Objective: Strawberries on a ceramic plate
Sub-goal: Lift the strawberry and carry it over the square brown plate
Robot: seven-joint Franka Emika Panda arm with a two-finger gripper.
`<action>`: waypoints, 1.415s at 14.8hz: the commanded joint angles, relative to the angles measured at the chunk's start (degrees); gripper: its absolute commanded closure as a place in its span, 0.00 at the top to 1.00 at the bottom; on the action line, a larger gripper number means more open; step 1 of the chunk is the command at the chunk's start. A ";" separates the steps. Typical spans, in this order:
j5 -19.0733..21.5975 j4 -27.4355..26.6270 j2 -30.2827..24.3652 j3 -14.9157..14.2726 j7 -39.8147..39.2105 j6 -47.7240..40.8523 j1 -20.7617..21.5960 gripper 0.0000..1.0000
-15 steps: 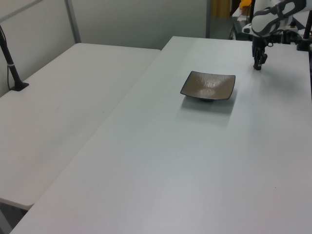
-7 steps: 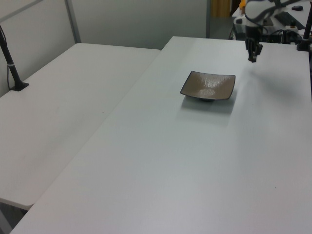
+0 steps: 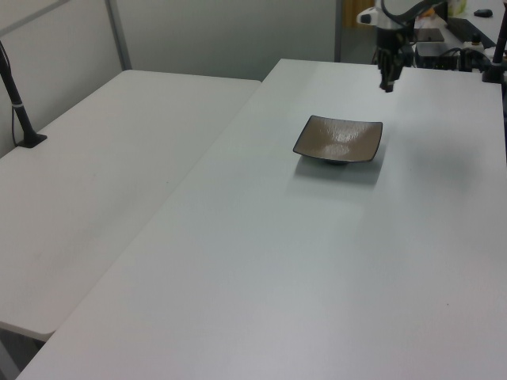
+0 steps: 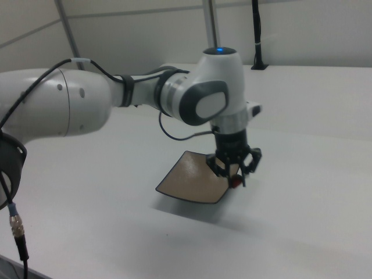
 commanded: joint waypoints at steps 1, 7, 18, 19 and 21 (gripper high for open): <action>1.35 0.63 0.24 0.73 10.97 -0.33 4.25 0.00; 5.83 -0.07 1.21 4.51 17.85 3.00 5.40 0.00; 6.19 -5.78 5.60 4.87 24.97 17.42 10.23 0.05; 6.19 -5.78 5.69 4.87 24.97 17.34 10.23 0.13; 6.19 -5.69 5.61 4.87 24.89 17.25 10.15 0.78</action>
